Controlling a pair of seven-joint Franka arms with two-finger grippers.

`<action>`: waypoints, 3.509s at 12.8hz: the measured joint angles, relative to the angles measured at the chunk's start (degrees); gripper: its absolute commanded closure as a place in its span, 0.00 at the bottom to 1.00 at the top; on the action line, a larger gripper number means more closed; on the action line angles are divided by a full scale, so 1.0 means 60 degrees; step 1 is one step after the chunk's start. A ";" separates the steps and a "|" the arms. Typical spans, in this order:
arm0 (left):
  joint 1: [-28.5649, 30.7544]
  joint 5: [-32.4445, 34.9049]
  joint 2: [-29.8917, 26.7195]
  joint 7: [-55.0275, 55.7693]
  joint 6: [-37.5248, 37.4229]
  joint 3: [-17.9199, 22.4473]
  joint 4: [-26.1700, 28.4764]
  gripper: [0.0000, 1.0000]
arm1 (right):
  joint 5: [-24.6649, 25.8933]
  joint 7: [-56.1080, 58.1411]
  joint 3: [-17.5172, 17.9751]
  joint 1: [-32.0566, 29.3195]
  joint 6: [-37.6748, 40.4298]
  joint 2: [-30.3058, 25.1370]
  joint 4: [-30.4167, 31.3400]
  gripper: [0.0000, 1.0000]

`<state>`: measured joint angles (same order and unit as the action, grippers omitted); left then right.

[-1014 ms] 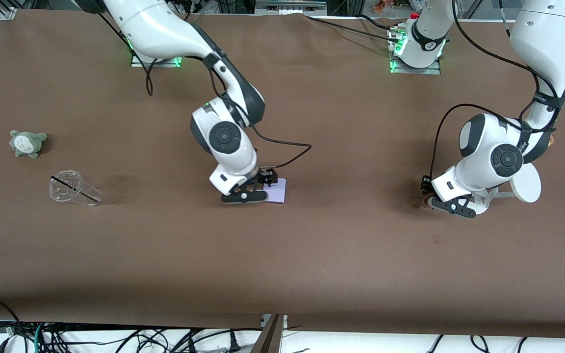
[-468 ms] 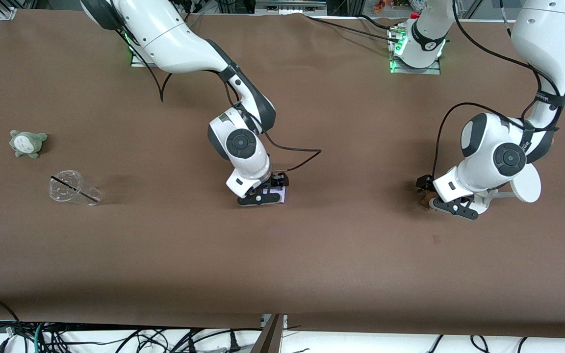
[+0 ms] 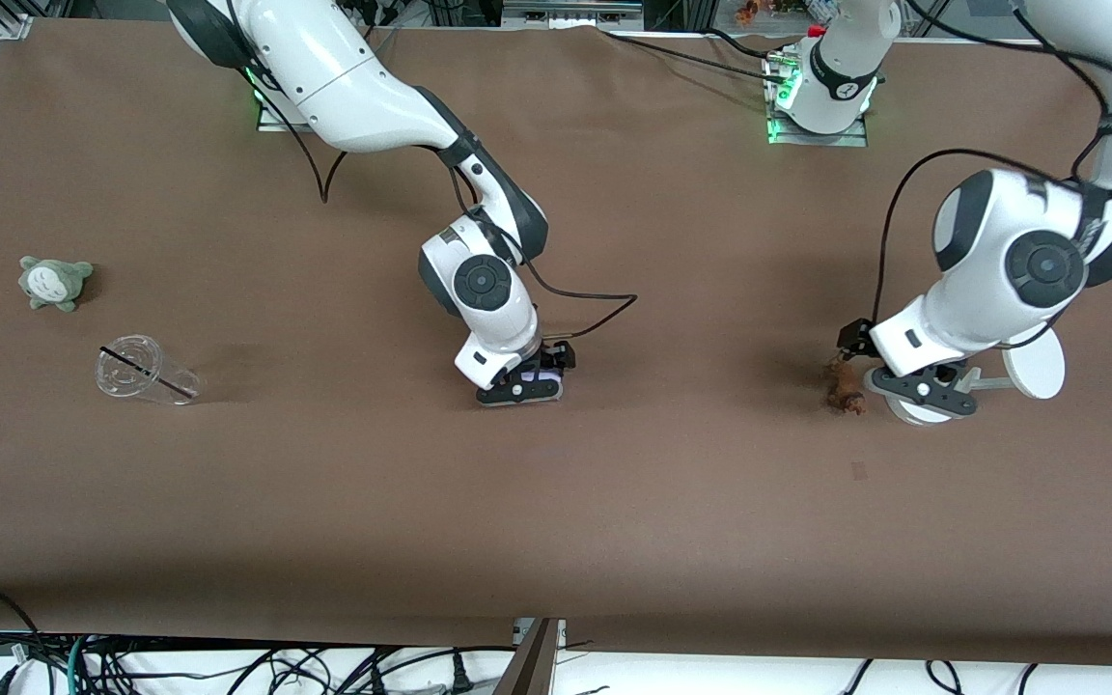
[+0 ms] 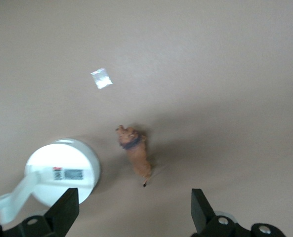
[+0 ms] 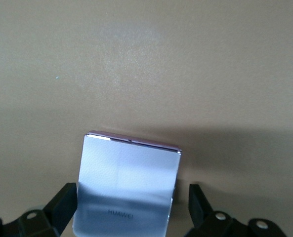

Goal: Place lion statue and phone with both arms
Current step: 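Lift the phone with the right gripper while the left gripper withdraws, then carry the silver phone with the right gripper toward the clear cup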

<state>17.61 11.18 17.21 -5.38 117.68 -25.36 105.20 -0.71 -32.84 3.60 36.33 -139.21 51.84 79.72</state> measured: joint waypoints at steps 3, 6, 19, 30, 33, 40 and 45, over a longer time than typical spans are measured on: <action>-0.0013 -0.0001 -0.0213 0.0060 -0.2016 -0.0044 -0.1788 0.00 | 0.0001 0.0000 -0.0006 0.0033 -0.0177 0.0066 -0.0010 0.00; 0.0105 -0.0001 -0.0291 0.0061 -0.3524 0.0046 -0.3551 0.00 | 0.0001 -0.0020 -0.0015 0.0064 -0.0222 0.0134 -0.0023 0.00; -0.2130 -0.1338 -0.3226 0.0093 -0.3012 0.3469 -0.1123 0.00 | 0.0022 -0.0265 -0.0776 0.0134 0.0753 -0.0665 -0.0473 0.90; -0.2084 -0.1338 -0.3360 0.0087 -0.3467 0.3587 -0.0959 0.00 | 0.0076 0.1478 -0.3186 0.0113 0.7377 -0.4913 -0.0400 1.00; -0.2083 -0.1338 -0.3339 0.0087 -0.3568 0.3582 -0.0965 0.00 | -0.0241 0.3381 -0.4491 0.0087 0.7718 -0.5097 -0.0276 1.00; -0.2075 -0.1338 -0.3327 0.0087 -0.3640 0.3594 -0.0993 0.00 | -0.1286 0.6375 -0.5902 -0.0634 0.5846 -0.4736 0.1573 1.00; -0.2053 -0.1338 -0.3317 0.0087 -0.3684 0.3607 -0.1028 0.00 | -0.2102 0.7630 -0.5905 -0.1282 0.3839 -0.3712 0.2569 1.00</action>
<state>5.30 3.15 -2.69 -4.86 95.58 -3.72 99.03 -13.32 12.95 -31.82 28.64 -116.17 29.57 95.14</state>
